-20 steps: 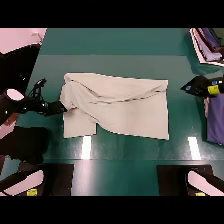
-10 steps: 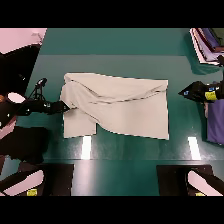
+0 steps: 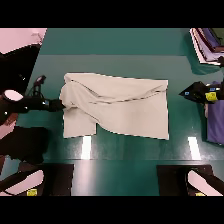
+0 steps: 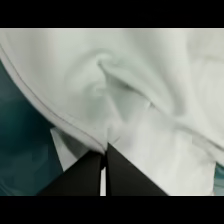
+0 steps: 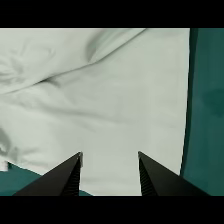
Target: Fold the shirts.
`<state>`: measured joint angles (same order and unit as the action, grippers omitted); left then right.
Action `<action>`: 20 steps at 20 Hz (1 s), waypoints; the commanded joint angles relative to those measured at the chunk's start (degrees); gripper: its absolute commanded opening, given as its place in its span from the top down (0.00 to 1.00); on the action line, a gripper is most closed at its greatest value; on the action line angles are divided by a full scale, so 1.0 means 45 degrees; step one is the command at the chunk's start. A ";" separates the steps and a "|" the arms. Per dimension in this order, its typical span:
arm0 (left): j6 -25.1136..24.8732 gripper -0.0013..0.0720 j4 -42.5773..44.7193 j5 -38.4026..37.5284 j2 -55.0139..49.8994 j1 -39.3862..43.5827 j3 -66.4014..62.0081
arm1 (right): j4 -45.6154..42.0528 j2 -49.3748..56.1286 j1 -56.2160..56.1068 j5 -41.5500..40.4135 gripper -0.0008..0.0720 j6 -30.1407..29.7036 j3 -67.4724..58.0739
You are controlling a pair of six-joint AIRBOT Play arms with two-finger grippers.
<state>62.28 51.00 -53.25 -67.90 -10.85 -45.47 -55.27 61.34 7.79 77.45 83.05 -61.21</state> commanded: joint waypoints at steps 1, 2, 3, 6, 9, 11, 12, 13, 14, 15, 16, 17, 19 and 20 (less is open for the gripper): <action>0.0505 0.94 0.0155 -0.1146 0.0238 -0.0476 -0.1855 | -0.0228 -0.0010 0.0719 0.1506 0.43 0.0010 0.0515; 0.0495 0.94 0.0165 -0.1656 0.0233 -0.0563 -0.2603 | -0.0554 -0.0097 0.1010 0.1797 0.43 0.0015 0.1025; 0.0491 0.94 0.0209 -0.1977 0.0238 -0.0559 -0.3133 | -0.0981 -0.0272 0.1253 0.1783 0.43 0.0015 0.1787; 0.0495 0.94 0.0185 -0.2123 0.0233 -0.0559 -0.3570 | -0.1554 -0.0631 0.1734 0.1739 0.42 0.0005 0.4206; 0.0495 0.94 0.0185 -0.2186 0.0223 -0.0559 -0.3531 | -0.1243 -0.0597 0.1715 0.0967 0.42 0.0005 0.6227; 0.0495 0.94 0.0185 -0.2181 0.0223 -0.0559 -0.3531 | -0.0568 -0.0593 0.1379 0.0291 0.42 -0.0010 0.7077; 0.0495 0.94 0.0185 -0.2186 0.0223 -0.0559 -0.3526 | -0.0379 -0.0588 0.1025 -0.0053 0.42 -0.0010 0.7412; 0.0495 0.94 0.0185 -0.2191 0.0223 -0.0559 -0.3531 | -0.0287 -0.0588 0.0612 -0.0427 0.42 -0.0005 0.7640; 0.0495 0.94 0.0185 -0.2186 0.0223 -0.0559 -0.3526 | -0.0287 -0.0588 0.0170 -0.0806 0.42 0.0000 0.7771; 0.0495 0.94 0.0185 -0.2186 0.0223 -0.0559 -0.3531 | -0.0175 -0.0588 -0.0325 -0.1209 0.43 0.0010 0.7830; 0.0495 0.94 0.0185 -0.2186 0.0223 -0.0559 -0.3526 | 0.0092 -0.0588 -0.0729 -0.1583 0.43 0.0019 0.7825; 0.0495 0.94 0.0185 -0.2195 0.0223 -0.0559 -0.3531 | 0.0437 -0.0583 -0.0981 -0.1894 0.44 0.0029 0.7830; 0.0495 0.94 0.0185 -0.2341 0.0223 -0.0559 -0.3531 | 0.0733 -0.0559 -0.1277 -0.2220 0.51 0.0029 0.7830; 0.0495 0.94 0.0185 -0.2409 0.0223 -0.0559 -0.3531 | 0.0724 -0.0554 -0.1375 -0.2229 0.56 0.0029 0.7830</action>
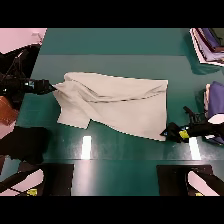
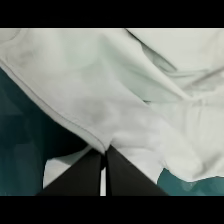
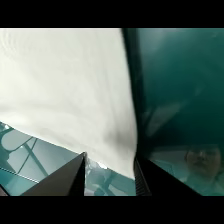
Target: Fold the shirts.
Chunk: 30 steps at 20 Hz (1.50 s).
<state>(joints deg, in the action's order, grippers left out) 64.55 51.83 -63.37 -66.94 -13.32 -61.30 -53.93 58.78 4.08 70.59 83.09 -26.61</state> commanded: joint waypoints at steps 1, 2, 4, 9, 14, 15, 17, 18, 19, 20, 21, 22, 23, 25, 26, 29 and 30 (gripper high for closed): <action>-0.0010 0.94 0.0000 -0.0209 0.0010 -0.0010 -0.0015 | 0.0427 0.0005 -0.0627 -0.0685 0.57 0.0015 0.0136; -0.0005 0.94 0.0005 -0.0262 0.0010 -0.0010 -0.0015 | 0.0423 0.0005 -0.0670 -0.0675 0.57 0.0015 0.0136; -0.0005 0.94 0.0000 -0.0457 0.0010 -0.0010 -0.0015 | 0.0427 0.0005 -0.0928 -0.0661 0.81 0.0000 0.0136; 0.0374 0.94 -0.0301 -0.0933 0.0039 -0.0010 -0.0073 | 0.0442 -0.0393 -0.1846 -0.0753 0.97 0.0015 0.0078; 0.1360 0.94 -0.0330 -0.1802 0.1345 -0.0010 -0.2297 | 0.0403 -0.2963 -0.1200 0.0102 0.97 0.0102 -0.3308; 0.1515 0.94 -0.0335 -0.1807 0.1870 -0.0010 -0.3021 | 0.0398 -0.3390 -0.0831 0.0253 0.97 0.0102 -0.4430; 0.2064 0.94 -0.0330 -0.1807 0.2953 -0.0010 -0.4745 | 0.0316 -0.4031 0.0136 0.0695 0.97 0.0092 -0.7057; 0.2249 0.94 -0.0330 -0.1792 0.3449 -0.0010 -0.5673 | 0.0316 -0.4216 0.0714 0.0957 0.97 0.0083 -0.8548; 0.2453 0.94 -0.0330 -0.1773 0.3891 -0.0010 -0.6747 | 0.0321 -0.4323 0.1302 0.1214 0.97 0.0000 -0.9976; 0.2691 0.94 -0.0321 -0.1724 0.4250 -0.0010 -0.7893 | 0.0321 -0.4328 0.1967 0.1506 0.97 -0.0267 -1.1560; 0.2982 0.94 -0.0306 -0.1661 0.4478 -0.0010 -0.8990 | 0.0311 -0.4211 0.2599 0.1865 0.97 -0.0364 -1.3036; 0.3279 0.94 -0.0311 -0.1705 0.4483 -0.0010 -1.0331 | 0.0306 -0.4002 0.3293 0.2234 0.97 -0.0398 -1.4591; 0.3657 0.94 -0.0287 -0.1768 0.4483 -0.0010 -1.1633 | 0.0301 -0.3769 0.3774 0.2463 0.97 -0.0398 -1.5951; 0.4158 0.94 -0.0291 -0.1443 0.4483 -0.0010 -1.3702 | 0.0296 -0.3152 0.4342 0.2701 0.97 -0.0398 -1.8637; 0.4381 0.94 -0.0282 -0.1321 0.4483 -0.0010 -1.4450 | 0.0306 -0.2778 0.4503 0.2905 0.97 -0.0393 -1.9773; 0.4794 0.94 -0.0282 -0.1137 0.4483 -0.0010 -1.5480 | 0.0160 -0.1617 0.4658 0.3861 0.97 -0.0359 -2.2318; 0.4799 0.94 -0.0228 -0.1039 0.4483 -0.0010 -1.5484 | -0.0185 -0.1413 0.4575 0.4104 0.97 -0.0330 -2.2542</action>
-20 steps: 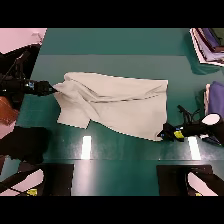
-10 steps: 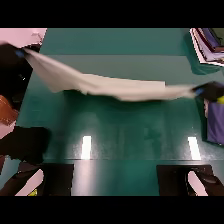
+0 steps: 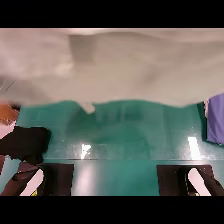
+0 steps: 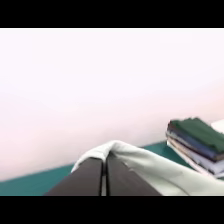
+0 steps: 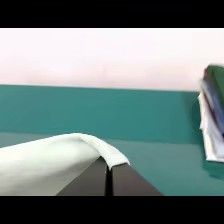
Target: Fold the shirts.
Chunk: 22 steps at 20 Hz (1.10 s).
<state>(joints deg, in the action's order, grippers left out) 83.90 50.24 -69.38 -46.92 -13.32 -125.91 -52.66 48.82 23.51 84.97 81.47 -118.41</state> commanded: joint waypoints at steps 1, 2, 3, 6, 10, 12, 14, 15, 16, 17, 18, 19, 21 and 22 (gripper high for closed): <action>0.0534 0.94 0.0253 0.0267 0.0029 -0.0010 -0.0952 | -0.0680 0.0971 0.0126 0.1103 0.97 0.0039 -0.2118; 0.0719 0.94 0.0491 0.0083 0.0024 -0.0010 -0.0447 | -0.0675 0.1078 -0.0005 0.1234 0.97 0.0039 -0.1739; 0.0714 0.94 0.0714 -0.0243 0.0005 -0.0010 0.0277 | -0.0680 0.1088 -0.0146 0.1282 0.97 0.0039 -0.1049; 0.0704 0.94 0.0787 -0.1486 -0.0121 -0.0010 0.4099 | -0.1214 0.1394 -0.0816 0.1355 0.97 0.0010 0.1724; 0.0267 0.94 0.0772 -0.1549 -0.1277 0.0000 0.9530 | -0.4614 0.3701 -0.3517 0.1904 0.97 0.0131 0.3997; -0.0243 0.94 0.0782 -0.0850 -0.2395 0.0000 1.1409 | -0.5702 0.5430 -0.4702 0.1928 0.97 0.0228 0.4760; -0.0763 0.94 0.0767 0.0058 -0.4075 0.0000 1.2109 | -0.5761 0.7572 -0.5314 0.1763 0.97 0.0228 0.4964; -0.1103 0.94 0.0675 0.0593 -0.4974 0.0000 1.2104 | -0.5761 0.8607 -0.5469 0.1593 0.97 0.0228 0.4770; -0.1530 0.94 0.0423 0.1336 -0.5858 0.0005 1.2031 | -0.5746 0.9636 -0.5557 0.1379 0.97 0.0228 0.4347; -0.1889 0.94 0.0097 0.2040 -0.6708 0.0005 1.1769 | -0.5610 1.0681 -0.5600 0.1122 0.97 0.0228 0.3677; -0.2229 0.94 -0.0165 0.2594 -0.7451 0.0005 1.1346 | -0.5513 1.1531 -0.5600 0.0831 0.97 0.0228 0.2963; -0.2477 0.94 -0.0403 0.2895 -0.8150 0.0005 1.0788 | -0.5513 1.2303 -0.5639 0.0631 0.97 0.0277 0.2127; -0.2701 0.94 -0.0481 0.3016 -0.9326 0.0005 0.9525 | -0.5523 1.3202 -0.5717 0.0189 0.97 0.0379 0.0860; -0.2764 0.94 -0.0481 0.3065 -0.9666 0.0015 0.9073 | -0.5518 1.3396 -0.5712 0.0053 0.97 0.0427 0.0403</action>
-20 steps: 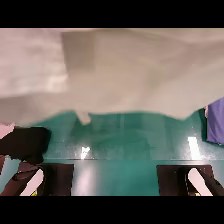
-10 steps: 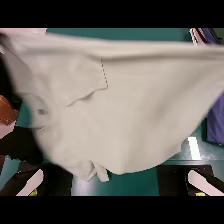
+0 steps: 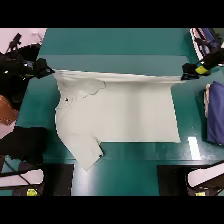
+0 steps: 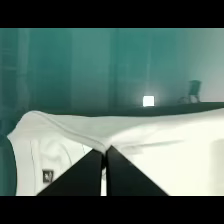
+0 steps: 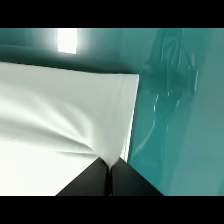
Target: Fold the shirts.
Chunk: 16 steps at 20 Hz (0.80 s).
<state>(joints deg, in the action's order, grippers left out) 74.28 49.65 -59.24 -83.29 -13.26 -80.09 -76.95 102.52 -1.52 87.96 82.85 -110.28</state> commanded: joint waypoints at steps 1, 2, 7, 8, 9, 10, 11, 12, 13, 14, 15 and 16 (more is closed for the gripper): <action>-0.0627 0.94 -0.0296 0.0850 -0.1773 0.0015 -0.1433 | -0.0126 0.1559 -0.0160 -0.0772 0.97 0.0146 -0.1773; -0.0627 0.94 -0.0272 0.0947 -0.1826 0.0015 -0.1613 | -0.0126 0.1481 -0.0160 -0.1020 0.97 0.0146 -0.1855; 0.0476 0.94 0.1588 -0.1962 -0.1603 0.0015 -0.1651 | -0.0253 -0.0355 -0.0121 -0.1326 0.97 -0.0151 0.0554; 0.0520 0.94 0.2166 -0.2346 -0.1491 0.0092 -0.1331 | -0.0248 -0.0787 -0.0121 -0.1530 0.97 -0.0151 0.1336; 0.0525 0.94 0.2764 -0.2351 -0.1248 0.0199 -0.0724 | -0.0253 -0.1205 -0.0121 -0.1846 0.97 -0.0151 0.2205; 0.0520 0.94 0.3011 -0.2166 -0.1059 0.0321 -0.0068 | -0.0228 -0.1520 -0.0126 -0.2103 0.97 -0.0146 0.2968; 0.0495 0.94 0.3060 -0.1957 -0.0957 0.0471 0.0578 | -0.0165 -0.1812 -0.0121 -0.2283 0.97 -0.0151 0.3750; 0.0481 0.94 0.3070 -0.1855 -0.0947 0.0597 0.1103 | -0.0151 -0.1987 -0.0126 -0.2419 0.97 -0.0146 0.4386; 0.0481 0.94 0.3075 -0.1559 -0.0952 0.0758 0.1656 | -0.0141 -0.2108 -0.0131 -0.2521 0.96 -0.0141 0.4901; 0.0491 0.94 0.3065 -0.1258 -0.0947 0.0874 0.2059 | -0.0131 -0.2195 -0.0131 -0.2565 0.96 -0.0136 0.5328; 0.0495 0.94 0.3060 -0.1010 -0.0952 0.0981 0.2390 | -0.0126 -0.2254 -0.0136 -0.2555 0.96 -0.0112 0.5712; 0.0631 0.94 0.3055 -0.0957 -0.0952 0.1020 0.2555 | -0.0117 -0.2244 -0.0136 -0.2443 0.96 0.0223 0.5935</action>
<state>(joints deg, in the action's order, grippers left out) 76.25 62.50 -65.28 -87.88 -9.80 -72.90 -78.02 93.80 -2.04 77.56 82.32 -88.88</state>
